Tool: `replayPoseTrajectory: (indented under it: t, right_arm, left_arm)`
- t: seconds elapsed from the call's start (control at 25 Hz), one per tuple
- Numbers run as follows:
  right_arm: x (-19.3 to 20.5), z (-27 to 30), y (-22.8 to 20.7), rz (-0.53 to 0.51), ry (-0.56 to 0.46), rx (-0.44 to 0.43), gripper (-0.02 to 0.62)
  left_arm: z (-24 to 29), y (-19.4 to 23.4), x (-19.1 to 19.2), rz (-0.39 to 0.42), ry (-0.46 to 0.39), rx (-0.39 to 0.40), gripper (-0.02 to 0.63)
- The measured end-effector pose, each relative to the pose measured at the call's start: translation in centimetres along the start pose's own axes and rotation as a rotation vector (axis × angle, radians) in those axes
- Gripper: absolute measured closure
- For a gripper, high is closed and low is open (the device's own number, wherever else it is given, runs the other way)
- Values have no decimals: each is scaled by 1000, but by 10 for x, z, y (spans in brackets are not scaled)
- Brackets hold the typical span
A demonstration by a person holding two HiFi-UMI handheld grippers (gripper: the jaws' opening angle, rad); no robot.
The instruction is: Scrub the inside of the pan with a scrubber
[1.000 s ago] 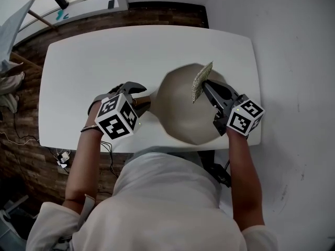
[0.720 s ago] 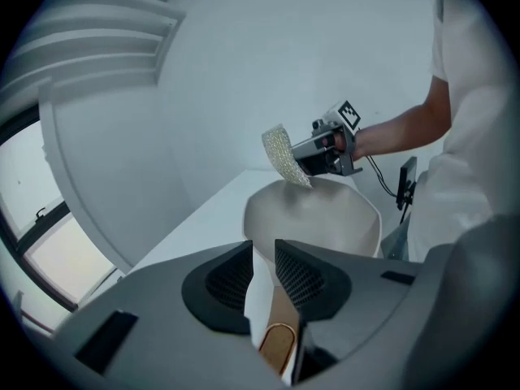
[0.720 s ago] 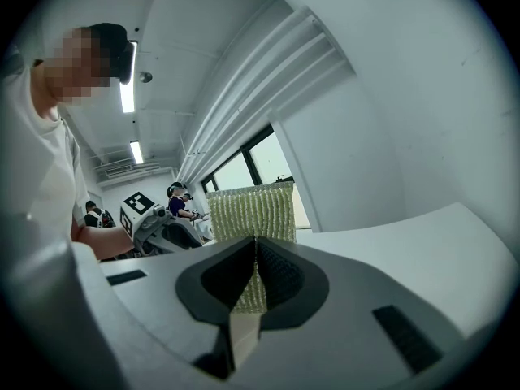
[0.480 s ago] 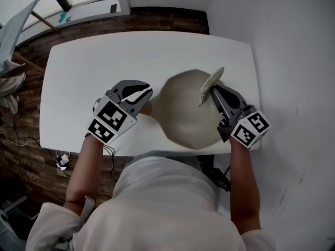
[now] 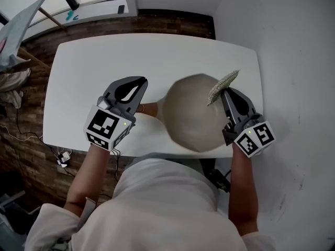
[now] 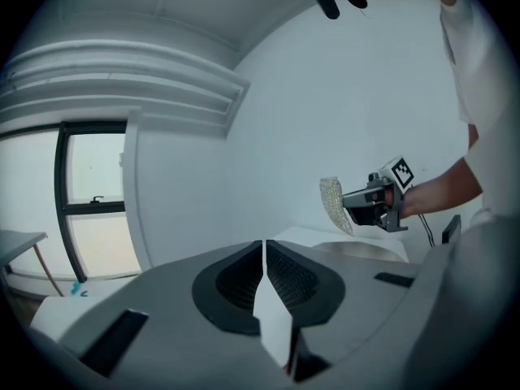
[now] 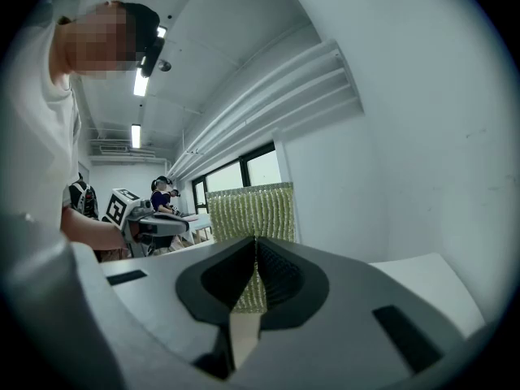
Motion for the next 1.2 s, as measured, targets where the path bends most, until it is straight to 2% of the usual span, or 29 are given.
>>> replayPoseTrajectory:
  t: [0.16, 0.36, 0.52, 0.92, 1.2]
  right_arm:
    - [-3, 1, 6, -52, 9, 4, 569]
    - [-10, -4, 12, -102, -6, 21, 569]
    - [-14, -6, 18, -137, -21, 32, 569]
    - [-16, -11, 22, -168, -55, 98, 571]
    - [-26, -26, 23, -225, -134, 210, 571]
  left_arm:
    - [-12, 8, 1, -63, -41, -54, 581]
    - [-23, 16, 0, -88, -63, -104, 583]
    - [-30, 21, 0, -73, -68, -141, 583]
    - [-41, 24, -1, -74, -115, -166, 583]
    - [-39, 24, -1, -74, -119, -150, 583]
Point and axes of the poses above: the fingertips, and each gripper's own axes: z forward along the fingers, y to its left, x out of its underside, the point moved 5 cm from there along -z, backward along the fingers, and after that the axes turned 1 degree about -z, right-handed, at the moved point
